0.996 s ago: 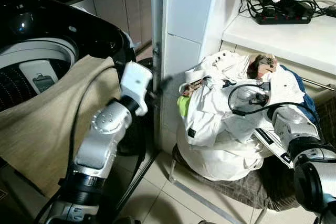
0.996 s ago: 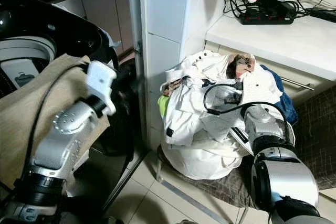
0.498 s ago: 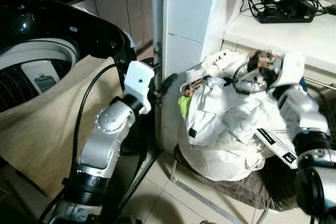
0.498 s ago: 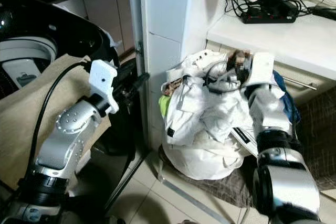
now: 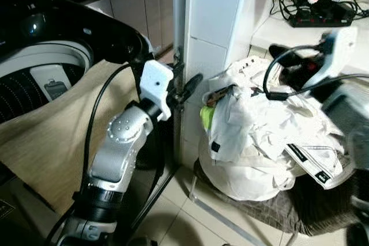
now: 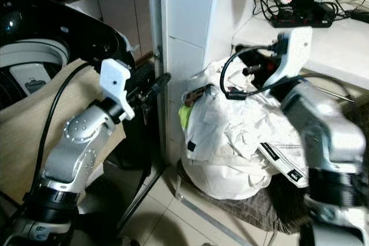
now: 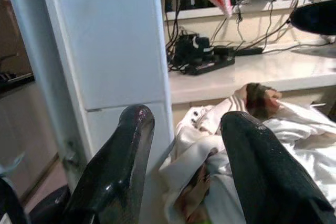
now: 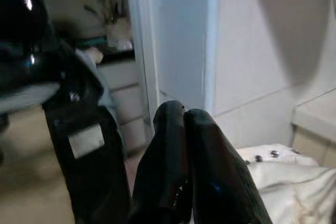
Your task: Clothes washing
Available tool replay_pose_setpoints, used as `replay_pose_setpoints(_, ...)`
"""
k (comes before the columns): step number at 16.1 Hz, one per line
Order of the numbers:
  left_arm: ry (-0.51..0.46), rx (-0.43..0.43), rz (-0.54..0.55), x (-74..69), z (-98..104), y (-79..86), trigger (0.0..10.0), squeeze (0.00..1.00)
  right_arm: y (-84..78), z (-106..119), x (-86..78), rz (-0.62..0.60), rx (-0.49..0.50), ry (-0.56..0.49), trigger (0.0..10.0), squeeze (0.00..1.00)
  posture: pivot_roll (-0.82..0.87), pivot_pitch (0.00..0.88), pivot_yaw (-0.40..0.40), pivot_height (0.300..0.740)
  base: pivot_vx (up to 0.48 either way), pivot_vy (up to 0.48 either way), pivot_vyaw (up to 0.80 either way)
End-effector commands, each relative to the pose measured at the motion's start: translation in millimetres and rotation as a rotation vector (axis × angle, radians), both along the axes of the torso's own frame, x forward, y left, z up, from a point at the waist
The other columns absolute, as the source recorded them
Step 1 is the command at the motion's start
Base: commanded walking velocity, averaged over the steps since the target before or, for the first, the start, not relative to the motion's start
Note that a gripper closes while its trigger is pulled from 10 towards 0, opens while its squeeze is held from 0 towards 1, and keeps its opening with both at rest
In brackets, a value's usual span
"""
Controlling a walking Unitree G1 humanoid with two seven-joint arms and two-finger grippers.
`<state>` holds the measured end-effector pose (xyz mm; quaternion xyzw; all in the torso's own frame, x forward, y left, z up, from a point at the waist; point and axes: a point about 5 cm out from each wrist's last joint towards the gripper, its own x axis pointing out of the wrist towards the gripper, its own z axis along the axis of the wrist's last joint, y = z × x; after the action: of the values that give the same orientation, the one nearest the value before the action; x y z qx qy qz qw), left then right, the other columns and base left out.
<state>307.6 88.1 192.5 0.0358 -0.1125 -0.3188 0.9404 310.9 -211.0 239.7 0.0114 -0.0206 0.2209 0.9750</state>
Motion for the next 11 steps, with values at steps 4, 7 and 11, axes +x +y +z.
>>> replay_pose_setpoints(4,0.067,0.112,-0.074,-3.7,-17,-7.1,10.0,0.00,-29.5,-52,10.5,-0.339,-0.191,0.166,10.0,1.00,-0.13,0.000,0.033,0.740,0.000,0.000,0.00)
replay_pose_setpoints(7,0.121,0.144,-0.054,-6.0,-26,0.0,10.0,0.00,-44.9,-66,29.9,-0.465,-0.225,0.179,10.0,1.00,-0.12,0.000,0.030,0.740,0.000,0.000,0.00)
replay_pose_setpoints(11,0.145,0.158,-0.016,-9.6,-27,12.3,10.0,0.00,-54.3,-80,52.0,-0.504,-0.240,0.222,10.0,1.00,-0.08,0.000,0.011,0.740,0.000,0.000,0.00)
